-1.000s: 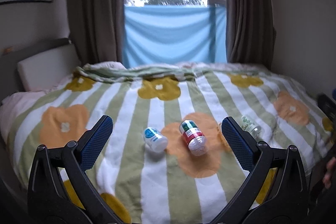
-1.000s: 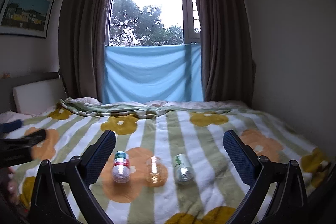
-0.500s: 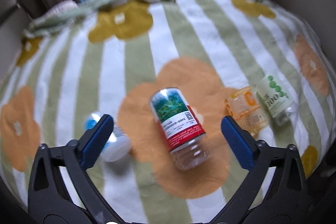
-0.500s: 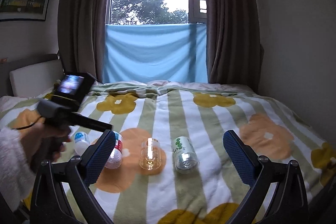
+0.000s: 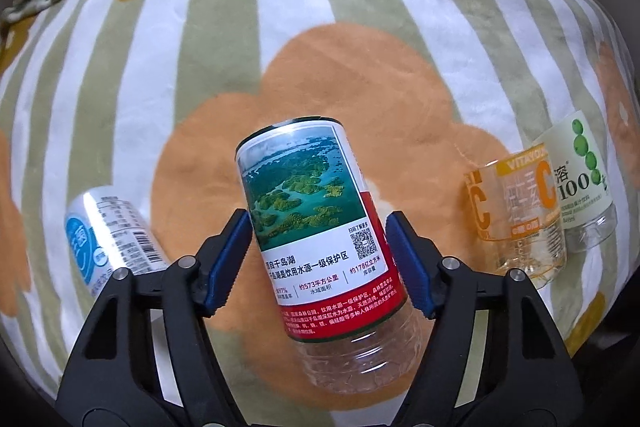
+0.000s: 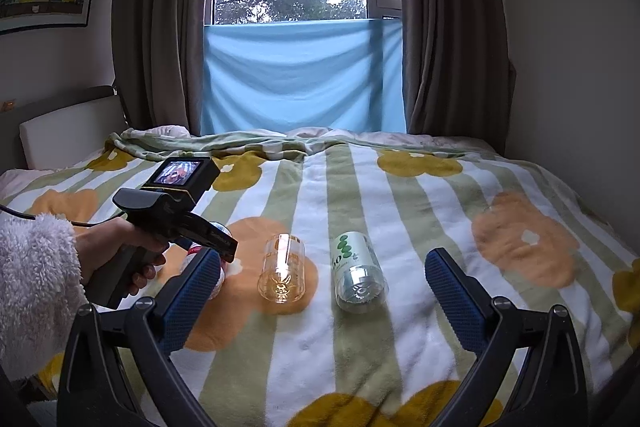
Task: Flip cup upside down
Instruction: 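Lift the red-label cup off the bed with the left gripper, then close the right gripper on the cup while the left gripper releases it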
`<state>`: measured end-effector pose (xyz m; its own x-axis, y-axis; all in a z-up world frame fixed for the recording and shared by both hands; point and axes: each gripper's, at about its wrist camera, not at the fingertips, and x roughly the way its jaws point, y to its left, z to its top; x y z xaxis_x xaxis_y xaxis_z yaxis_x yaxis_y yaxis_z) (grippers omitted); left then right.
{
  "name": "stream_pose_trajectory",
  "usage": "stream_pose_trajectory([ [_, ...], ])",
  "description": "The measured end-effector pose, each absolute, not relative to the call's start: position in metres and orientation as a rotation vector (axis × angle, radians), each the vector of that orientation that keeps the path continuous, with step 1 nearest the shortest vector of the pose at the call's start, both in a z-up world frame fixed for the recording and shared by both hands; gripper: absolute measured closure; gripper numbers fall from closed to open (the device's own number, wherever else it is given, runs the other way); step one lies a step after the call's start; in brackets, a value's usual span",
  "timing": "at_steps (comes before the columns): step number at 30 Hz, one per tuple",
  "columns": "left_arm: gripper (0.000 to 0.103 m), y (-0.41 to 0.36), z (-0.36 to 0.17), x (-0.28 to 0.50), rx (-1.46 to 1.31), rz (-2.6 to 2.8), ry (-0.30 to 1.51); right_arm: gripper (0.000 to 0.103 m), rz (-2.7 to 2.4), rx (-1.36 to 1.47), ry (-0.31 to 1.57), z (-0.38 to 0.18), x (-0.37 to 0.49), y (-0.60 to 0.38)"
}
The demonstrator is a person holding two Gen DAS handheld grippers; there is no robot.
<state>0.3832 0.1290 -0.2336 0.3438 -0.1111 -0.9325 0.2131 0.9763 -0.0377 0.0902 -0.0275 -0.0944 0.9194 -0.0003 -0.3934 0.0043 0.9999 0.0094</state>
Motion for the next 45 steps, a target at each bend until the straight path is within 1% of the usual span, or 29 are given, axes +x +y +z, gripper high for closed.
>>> stream_pose_trajectory([
  [6, 0.038, 0.135, -0.224, 0.373, 0.083, -0.228, 1.184, 0.001, 0.011, 0.019, 0.408, -0.095, 0.09, -0.026],
  [12, 0.043, 0.138, -0.195, 0.339, 0.054, -0.264, 1.149, 0.0, 0.03, 0.042, 0.381, -0.085, 0.077, -0.025],
  [14, 0.043, 0.136, -0.182, 0.322, 0.041, -0.283, 1.133, 0.001, 0.036, 0.049, 0.368, -0.079, 0.071, -0.025],
  [18, 0.043, 0.137, -0.162, 0.287, -0.035, -0.335, 1.111, 0.001, 0.045, 0.06, 0.334, -0.067, 0.055, -0.024],
  [20, 0.043, 0.139, -0.157, 0.27, -0.118, -0.37, 1.113, 0.001, 0.049, 0.064, 0.322, -0.062, 0.048, -0.025],
  [23, 0.043, 0.143, -0.164, 0.254, -0.197, -0.38, 1.126, 0.001, 0.054, 0.063, 0.307, -0.056, 0.037, -0.025],
  [29, 0.043, 0.149, -0.216, 0.245, -0.3, -0.322, 1.226, 0.001, 0.051, 0.034, 0.304, -0.05, 0.025, -0.024],
  [32, 0.043, 0.151, -0.234, 0.246, -0.32, -0.304, 1.25, 0.001, 0.041, 0.027, 0.309, -0.052, 0.025, -0.026],
  [34, 0.042, 0.154, -0.237, 0.248, -0.341, -0.301, 1.255, 0.0, 0.038, 0.03, 0.317, -0.054, 0.027, -0.027],
  [37, 0.035, 0.155, -0.237, 0.25, -0.346, -0.287, 1.277, 0.001, 0.04, 0.032, 0.329, -0.057, 0.031, -0.027],
  [38, 0.025, 0.156, -0.238, 0.251, -0.334, -0.278, 1.284, 0.001, 0.044, 0.033, 0.334, -0.058, 0.033, -0.026],
  [39, 0.011, 0.156, -0.238, 0.25, -0.317, -0.263, 1.285, 0.001, 0.048, 0.036, 0.337, -0.059, 0.033, -0.025],
  [41, 0.002, 0.158, -0.235, 0.248, -0.308, -0.253, 1.27, 0.001, 0.061, 0.042, 0.348, -0.061, 0.035, -0.023],
  [45, 0.002, 0.167, -0.224, 0.243, -0.301, -0.239, 1.238, 0.001, 0.09, 0.046, 0.37, -0.064, 0.038, -0.018],
])
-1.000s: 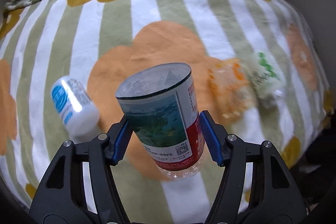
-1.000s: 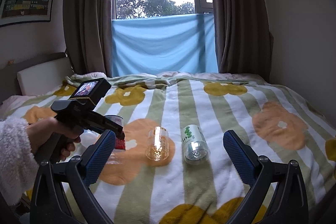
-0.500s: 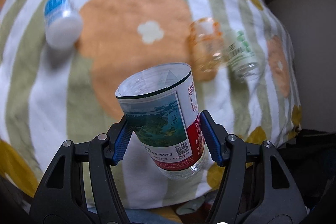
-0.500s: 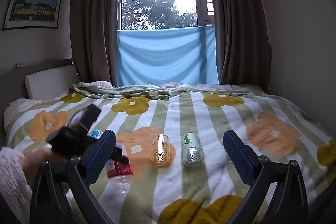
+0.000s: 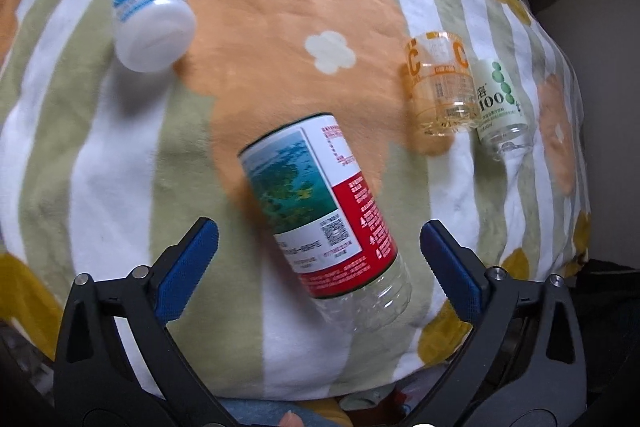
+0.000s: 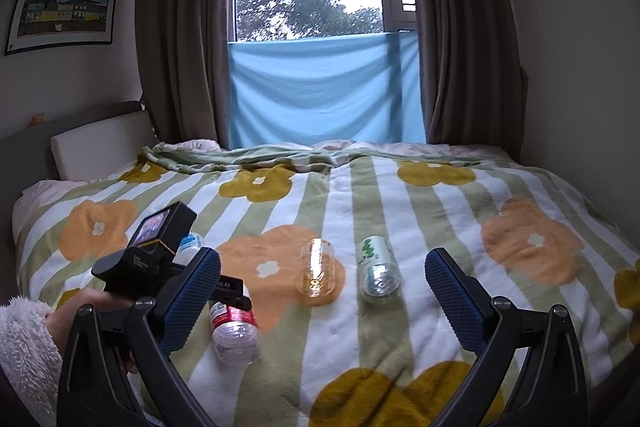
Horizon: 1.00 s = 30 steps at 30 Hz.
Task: Flip cup upside down
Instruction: 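Close the right gripper on the cup while the left gripper releases it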
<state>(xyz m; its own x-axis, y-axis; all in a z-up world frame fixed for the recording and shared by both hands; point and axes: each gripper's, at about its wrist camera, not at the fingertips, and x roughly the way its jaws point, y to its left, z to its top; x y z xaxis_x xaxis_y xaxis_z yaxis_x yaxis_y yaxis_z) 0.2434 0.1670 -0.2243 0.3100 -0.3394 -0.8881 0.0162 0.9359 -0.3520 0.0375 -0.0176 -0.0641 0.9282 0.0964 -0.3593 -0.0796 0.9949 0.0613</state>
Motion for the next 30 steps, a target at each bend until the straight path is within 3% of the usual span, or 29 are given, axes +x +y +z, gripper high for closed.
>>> stream_pose_trajectory([
  [6, 0.002, 0.205, -0.173, 0.214, -0.276, -0.192, 1.077, 0.001, 0.211, -0.02, 0.46, -0.056, 0.058, -0.012],
  [11, 0.002, 0.248, -0.139, 0.174, -0.273, -0.122, 0.956, 0.001, 0.346, -0.187, 0.648, -0.058, 0.109, 0.017],
  [17, 0.002, 0.295, -0.13, 0.131, -0.307, -0.062, 0.88, 0.001, 0.487, -0.41, 0.931, -0.109, 0.172, 0.082],
  [22, 0.002, 0.322, -0.134, 0.119, -0.347, -0.069, 0.884, 0.001, 0.552, -0.394, 1.138, -0.161, 0.207, 0.109],
  [24, 0.002, 0.328, -0.137, 0.116, -0.358, -0.097, 0.891, 0.007, 0.558, -0.42, 1.189, -0.177, 0.217, 0.119],
  [26, 0.002, 0.331, -0.14, 0.117, -0.388, -0.134, 0.894, 0.023, 0.584, -0.45, 1.234, -0.19, 0.224, 0.128],
  [30, 0.002, 0.334, -0.147, 0.119, -0.415, -0.149, 0.903, 0.042, 0.618, -0.522, 1.319, -0.21, 0.231, 0.145],
])
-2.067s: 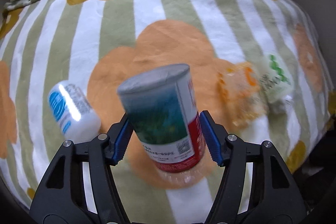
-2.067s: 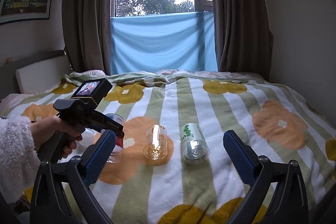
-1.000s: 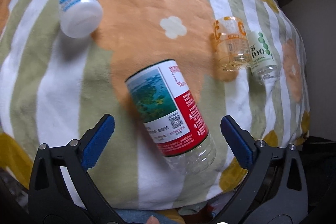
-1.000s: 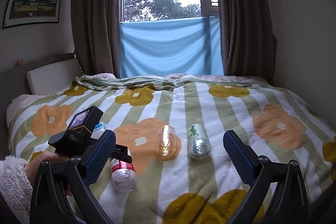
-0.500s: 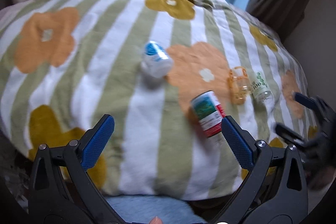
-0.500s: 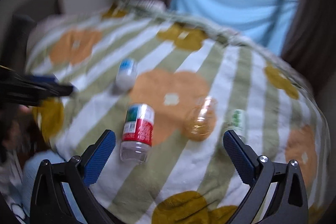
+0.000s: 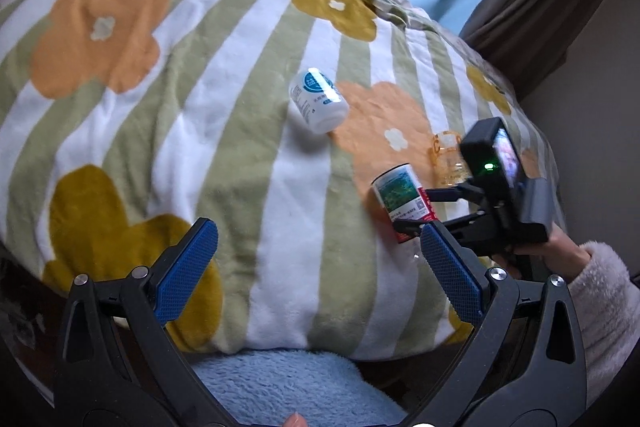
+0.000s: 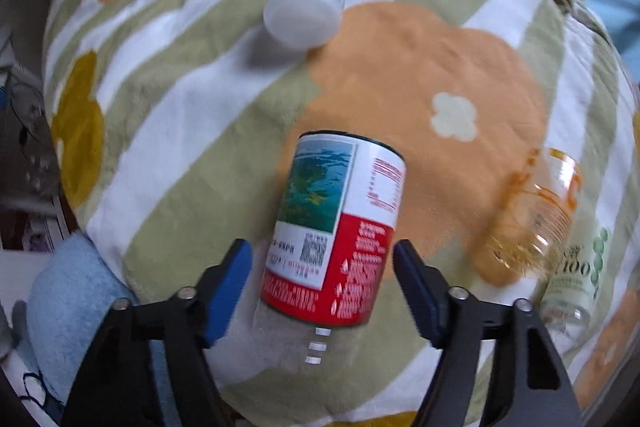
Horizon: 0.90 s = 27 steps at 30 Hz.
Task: Flip cup upside down
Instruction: 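Close the right gripper on the cup while the left gripper releases it, then rotate the held cup with the right gripper so its rim faces down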
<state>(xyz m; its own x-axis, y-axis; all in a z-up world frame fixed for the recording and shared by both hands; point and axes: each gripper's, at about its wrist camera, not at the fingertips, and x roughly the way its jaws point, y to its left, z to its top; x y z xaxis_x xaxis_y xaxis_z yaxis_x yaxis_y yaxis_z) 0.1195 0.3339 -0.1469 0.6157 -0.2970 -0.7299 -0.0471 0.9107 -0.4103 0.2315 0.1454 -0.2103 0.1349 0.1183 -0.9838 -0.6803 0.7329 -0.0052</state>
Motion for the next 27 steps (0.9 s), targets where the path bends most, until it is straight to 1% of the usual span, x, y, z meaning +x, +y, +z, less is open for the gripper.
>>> stream_pose_trajectory([
  [1, 0.002, 0.334, -0.147, 0.119, -0.421, -0.151, 0.901, 0.044, 0.614, -0.556, 1.326, -0.214, 0.233, 0.149],
  [4, 0.002, 0.339, -0.146, 0.118, -0.423, -0.146, 0.89, 0.045, 0.662, -0.656, 1.32, -0.216, 0.234, 0.154],
  [9, 0.002, 0.353, -0.14, 0.115, -0.443, -0.115, 0.853, 0.046, 0.863, -1.028, 1.211, -0.207, 0.211, 0.157],
  [12, 0.002, 0.359, -0.138, 0.114, -0.453, -0.1, 0.836, 0.046, 0.946, -1.171, 1.168, -0.208, 0.202, 0.156],
  [18, 0.002, 0.365, -0.14, 0.115, -0.443, -0.066, 0.843, 0.044, 1.005, -1.237, 1.114, -0.226, 0.191, 0.156],
  [22, 0.002, 0.365, -0.14, 0.116, -0.43, -0.063, 0.846, 0.044, 0.958, -1.164, 1.127, -0.222, 0.194, 0.15],
  [23, 0.002, 0.365, -0.139, 0.116, -0.427, -0.067, 0.845, 0.043, 0.935, -1.137, 1.139, -0.218, 0.199, 0.15],
  [24, 0.002, 0.365, -0.139, 0.115, -0.425, -0.072, 0.844, 0.036, 0.896, -1.083, 1.158, -0.211, 0.203, 0.146],
  [26, 0.002, 0.364, -0.136, 0.114, -0.418, -0.086, 0.838, 0.014, 0.833, -0.972, 1.187, -0.198, 0.211, 0.142],
  [27, 0.002, 0.363, -0.134, 0.113, -0.412, -0.092, 0.832, 0.012, 0.79, -0.9, 1.202, -0.189, 0.216, 0.141],
])
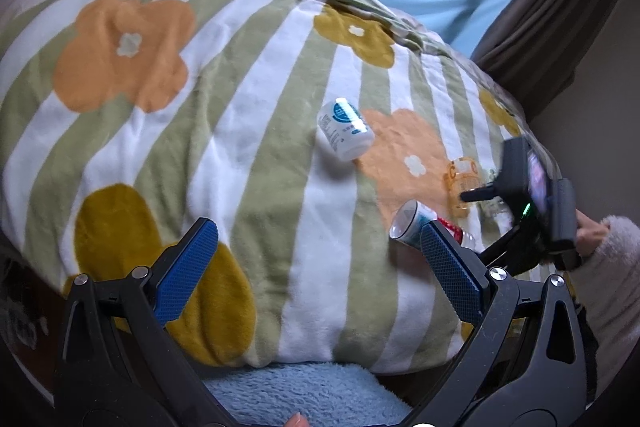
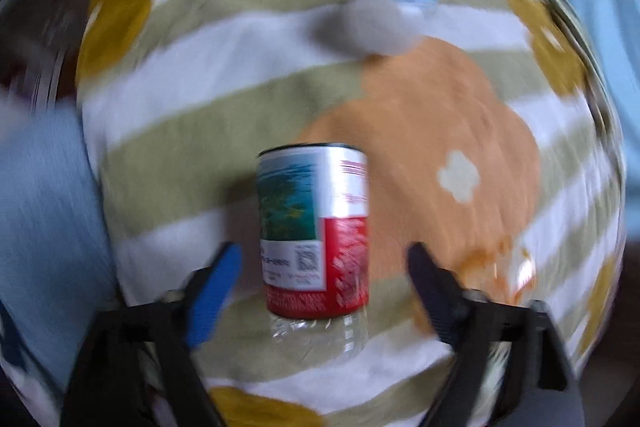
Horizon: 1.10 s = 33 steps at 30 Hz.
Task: Flip cup upside down
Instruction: 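Rotate the held cup with the right gripper so its rim faces down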
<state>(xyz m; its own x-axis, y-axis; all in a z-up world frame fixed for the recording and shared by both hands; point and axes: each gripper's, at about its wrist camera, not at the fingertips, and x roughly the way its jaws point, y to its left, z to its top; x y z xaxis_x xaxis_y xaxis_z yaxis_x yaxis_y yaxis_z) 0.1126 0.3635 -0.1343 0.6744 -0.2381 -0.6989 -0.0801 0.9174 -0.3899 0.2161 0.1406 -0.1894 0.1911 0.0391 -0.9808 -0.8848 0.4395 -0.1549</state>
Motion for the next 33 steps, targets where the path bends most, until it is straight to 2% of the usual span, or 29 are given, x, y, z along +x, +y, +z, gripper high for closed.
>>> stream_pose_trajectory([
  [4, 0.002, 0.365, -0.126, 0.107, -0.383, -0.122, 0.801, 0.011, 0.598, -0.386, 1.205, -0.141, 0.221, 0.107],
  [5, 0.002, 0.366, -0.124, 0.106, -0.381, -0.131, 0.797, 0.006, 0.544, -0.178, 1.195, -0.132, 0.22, 0.092],
  [7, 0.002, 0.369, -0.121, 0.105, -0.389, -0.165, 0.786, 0.0, 0.437, 0.223, 1.158, -0.125, 0.206, 0.076],
  [9, 0.002, 0.371, -0.118, 0.105, -0.389, -0.193, 0.783, 0.0, 0.34, 0.62, 1.064, -0.129, 0.184, 0.056],
  [12, 0.002, 0.371, -0.113, 0.104, -0.374, -0.23, 0.779, 0.0, 0.172, 0.896, 0.961, -0.144, 0.155, 0.045],
  [16, 0.002, 0.372, -0.107, 0.102, -0.343, -0.267, 0.782, 0.0, 0.007, 1.12, 0.942, -0.174, 0.138, 0.051],
  [25, 0.002, 0.38, -0.101, 0.102, -0.292, -0.296, 0.798, 0.001, -0.266, 1.451, 0.702, -0.234, 0.137, 0.047],
  [30, 0.002, 0.384, -0.102, 0.107, -0.273, -0.294, 0.81, 0.008, -0.37, 1.525, 0.654, -0.25, 0.135, 0.038],
  [32, 0.002, 0.384, -0.103, 0.109, -0.278, -0.298, 0.813, 0.019, -0.379, 1.542, 0.667, -0.258, 0.138, 0.037],
  [33, 0.002, 0.384, -0.104, 0.11, -0.281, -0.301, 0.815, 0.021, -0.377, 1.552, 0.671, -0.262, 0.14, 0.036],
])
